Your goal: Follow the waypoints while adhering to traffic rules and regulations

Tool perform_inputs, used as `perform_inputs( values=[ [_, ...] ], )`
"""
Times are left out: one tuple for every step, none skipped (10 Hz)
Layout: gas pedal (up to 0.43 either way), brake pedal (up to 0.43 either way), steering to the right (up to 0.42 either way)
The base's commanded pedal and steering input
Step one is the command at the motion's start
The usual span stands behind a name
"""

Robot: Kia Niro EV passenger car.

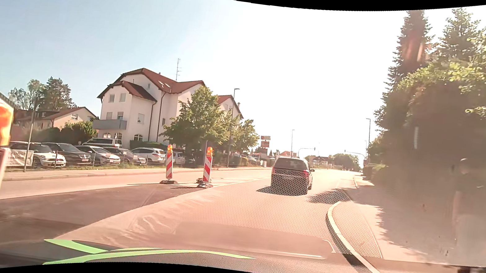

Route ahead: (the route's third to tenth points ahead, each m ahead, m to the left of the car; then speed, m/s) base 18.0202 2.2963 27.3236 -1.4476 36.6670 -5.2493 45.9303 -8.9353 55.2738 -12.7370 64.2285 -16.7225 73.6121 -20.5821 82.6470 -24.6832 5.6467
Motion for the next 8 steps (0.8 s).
perform_inputs(
  values=[
    [0.157, 0.000, 0.052],
    [0.157, 0.000, 0.070],
    [0.157, 0.000, 0.085],
    [0.157, 0.000, 0.092],
    [0.157, 0.000, 0.097],
    [0.157, 0.000, 0.100],
    [0.157, 0.000, 0.105],
    [0.157, 0.000, 0.107]
  ],
)
